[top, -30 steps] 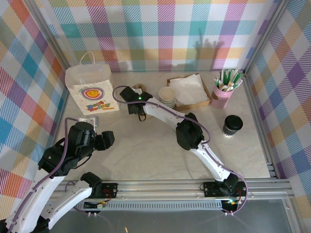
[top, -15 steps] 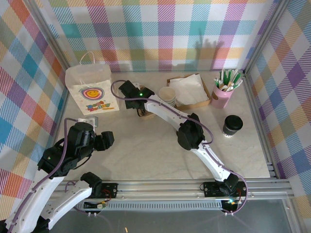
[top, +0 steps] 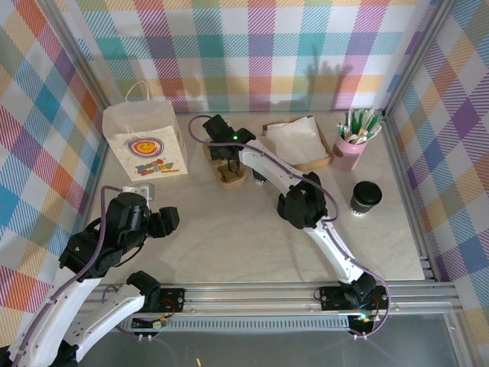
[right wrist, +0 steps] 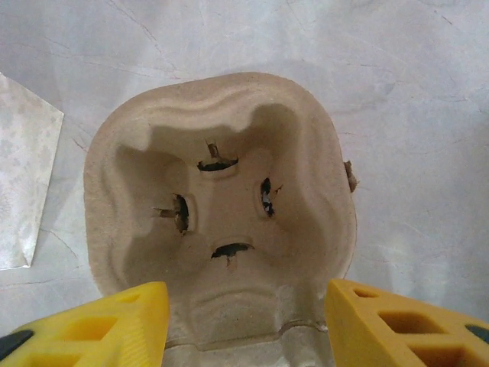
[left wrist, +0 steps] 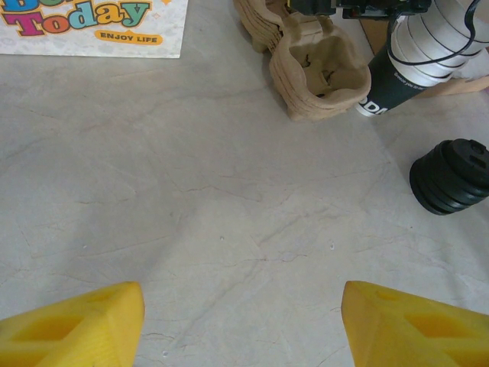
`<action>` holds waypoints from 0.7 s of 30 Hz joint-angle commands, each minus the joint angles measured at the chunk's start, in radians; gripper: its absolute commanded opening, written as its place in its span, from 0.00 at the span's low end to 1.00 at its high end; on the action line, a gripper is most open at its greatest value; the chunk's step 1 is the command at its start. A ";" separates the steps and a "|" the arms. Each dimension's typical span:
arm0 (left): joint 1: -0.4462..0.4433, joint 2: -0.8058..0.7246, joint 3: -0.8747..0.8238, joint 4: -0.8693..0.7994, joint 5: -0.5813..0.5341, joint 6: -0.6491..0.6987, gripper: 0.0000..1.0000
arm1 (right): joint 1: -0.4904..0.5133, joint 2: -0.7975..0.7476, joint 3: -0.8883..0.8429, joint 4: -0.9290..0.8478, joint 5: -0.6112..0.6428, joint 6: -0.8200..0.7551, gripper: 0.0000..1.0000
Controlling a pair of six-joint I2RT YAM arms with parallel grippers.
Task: Pack the takeout coffee
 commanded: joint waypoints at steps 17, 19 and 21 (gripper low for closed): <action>0.008 -0.015 0.010 -0.033 -0.017 -0.015 0.68 | 0.005 0.079 0.022 -0.033 -0.032 -0.026 0.57; 0.008 -0.013 0.011 -0.029 -0.016 -0.015 0.68 | 0.005 0.076 0.022 -0.041 -0.022 -0.029 0.57; 0.008 -0.012 0.011 -0.029 -0.014 -0.016 0.68 | 0.006 0.071 0.023 -0.050 -0.018 -0.032 0.57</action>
